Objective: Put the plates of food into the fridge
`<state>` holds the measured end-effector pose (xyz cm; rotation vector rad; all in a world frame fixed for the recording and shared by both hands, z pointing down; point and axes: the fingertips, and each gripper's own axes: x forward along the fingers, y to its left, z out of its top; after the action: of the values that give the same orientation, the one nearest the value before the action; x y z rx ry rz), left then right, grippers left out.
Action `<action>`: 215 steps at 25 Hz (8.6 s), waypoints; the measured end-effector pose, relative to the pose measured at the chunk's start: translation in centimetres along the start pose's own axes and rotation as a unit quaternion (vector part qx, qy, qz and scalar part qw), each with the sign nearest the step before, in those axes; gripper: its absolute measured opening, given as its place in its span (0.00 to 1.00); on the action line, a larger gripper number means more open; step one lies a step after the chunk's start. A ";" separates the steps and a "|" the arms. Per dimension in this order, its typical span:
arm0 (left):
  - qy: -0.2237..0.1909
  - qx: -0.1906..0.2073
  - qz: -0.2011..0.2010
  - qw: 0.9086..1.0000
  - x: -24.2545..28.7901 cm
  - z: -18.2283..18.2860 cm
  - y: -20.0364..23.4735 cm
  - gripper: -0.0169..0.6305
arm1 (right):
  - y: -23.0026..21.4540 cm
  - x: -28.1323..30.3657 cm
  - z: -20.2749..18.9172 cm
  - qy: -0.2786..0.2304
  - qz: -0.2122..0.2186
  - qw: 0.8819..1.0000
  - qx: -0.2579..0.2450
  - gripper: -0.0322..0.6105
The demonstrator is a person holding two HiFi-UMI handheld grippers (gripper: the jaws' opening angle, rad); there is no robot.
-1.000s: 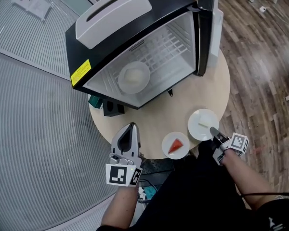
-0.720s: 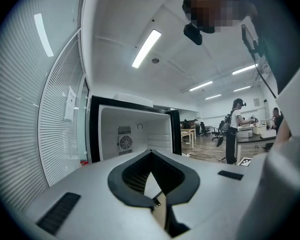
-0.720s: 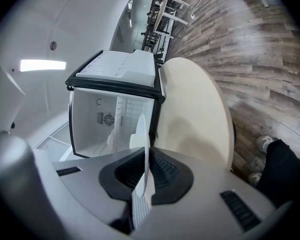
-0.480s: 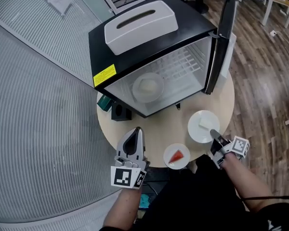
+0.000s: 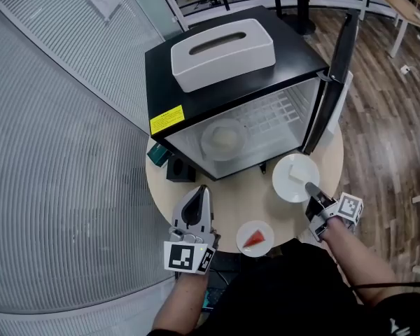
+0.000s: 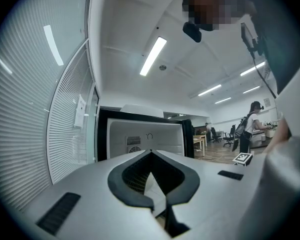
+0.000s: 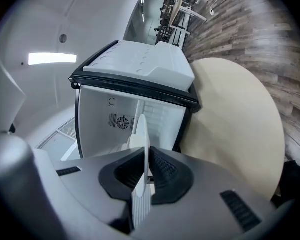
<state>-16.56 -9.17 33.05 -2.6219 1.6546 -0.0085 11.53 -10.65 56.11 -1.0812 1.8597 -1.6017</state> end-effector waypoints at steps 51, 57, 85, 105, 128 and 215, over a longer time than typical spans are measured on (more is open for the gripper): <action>0.023 0.003 0.040 0.999 5.9 -0.7 4.6 0.03 | 5.2 15.5 9.2 -0.056 -0.006 0.997 0.046 0.09; 0.029 0.002 0.046 0.999 6.0 -0.9 4.9 0.03 | 5.7 16.4 9.6 -0.072 -0.002 0.995 0.063 0.09; 0.067 0.008 0.146 0.987 1.4 -1.0 1.5 0.03 | 6.2 15.5 8.9 -0.028 0.050 0.998 -0.027 0.23; -0.004 0.003 0.124 0.992 -12.0 1.5 1.9 0.03 | 9.4 6.1 -3.6 0.000 0.081 0.989 -0.120 0.23; 0.036 -0.012 0.064 0.997 -20.8 -3.9 0.0 0.03 | -6.7 -7.8 -22.3 0.040 -0.107 0.993 -0.025 0.24; 0.017 -0.009 0.062 0.998 -11.1 -1.0 -0.5 0.03 | -1.6 0.2 -13.8 0.083 0.007 0.992 0.090 0.08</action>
<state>-20.88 1.03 34.27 -2.5398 1.8341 -0.0345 1.28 -2.51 60.72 -0.8797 1.7796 -1.8610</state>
